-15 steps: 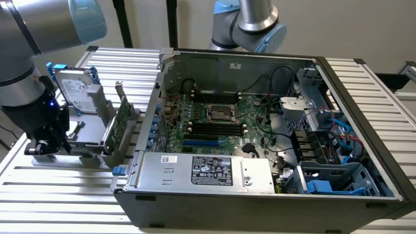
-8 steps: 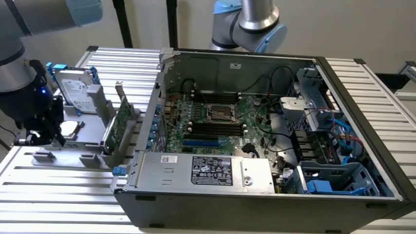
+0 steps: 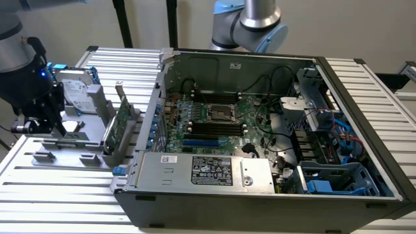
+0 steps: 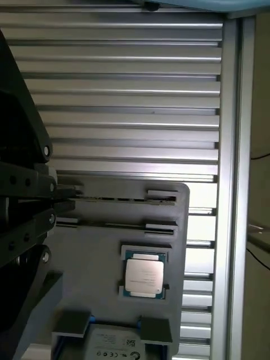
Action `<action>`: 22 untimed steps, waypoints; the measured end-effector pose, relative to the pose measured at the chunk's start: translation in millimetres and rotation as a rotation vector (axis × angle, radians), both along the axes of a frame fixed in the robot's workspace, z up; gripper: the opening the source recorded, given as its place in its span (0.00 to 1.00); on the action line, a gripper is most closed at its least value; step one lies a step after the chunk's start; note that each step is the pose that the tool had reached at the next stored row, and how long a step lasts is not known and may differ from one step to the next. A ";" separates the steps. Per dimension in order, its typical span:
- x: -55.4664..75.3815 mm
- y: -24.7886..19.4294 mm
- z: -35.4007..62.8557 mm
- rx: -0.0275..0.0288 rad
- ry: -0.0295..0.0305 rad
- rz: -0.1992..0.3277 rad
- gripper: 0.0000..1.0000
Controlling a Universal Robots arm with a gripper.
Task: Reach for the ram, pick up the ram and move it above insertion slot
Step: 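Pick up the ram and move it above insertion slot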
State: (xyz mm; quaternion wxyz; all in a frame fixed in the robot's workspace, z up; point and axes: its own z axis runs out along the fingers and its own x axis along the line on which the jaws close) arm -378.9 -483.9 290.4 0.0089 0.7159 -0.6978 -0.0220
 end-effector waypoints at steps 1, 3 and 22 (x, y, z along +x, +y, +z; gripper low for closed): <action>4.1 -0.2 4.8 0.0014 0.0002 0.001 0.13; 12.3 -0.5 14.0 0.0047 0.0005 0.002 0.13; 93.6 -3.3 98.0 0.0451 0.0018 0.015 0.13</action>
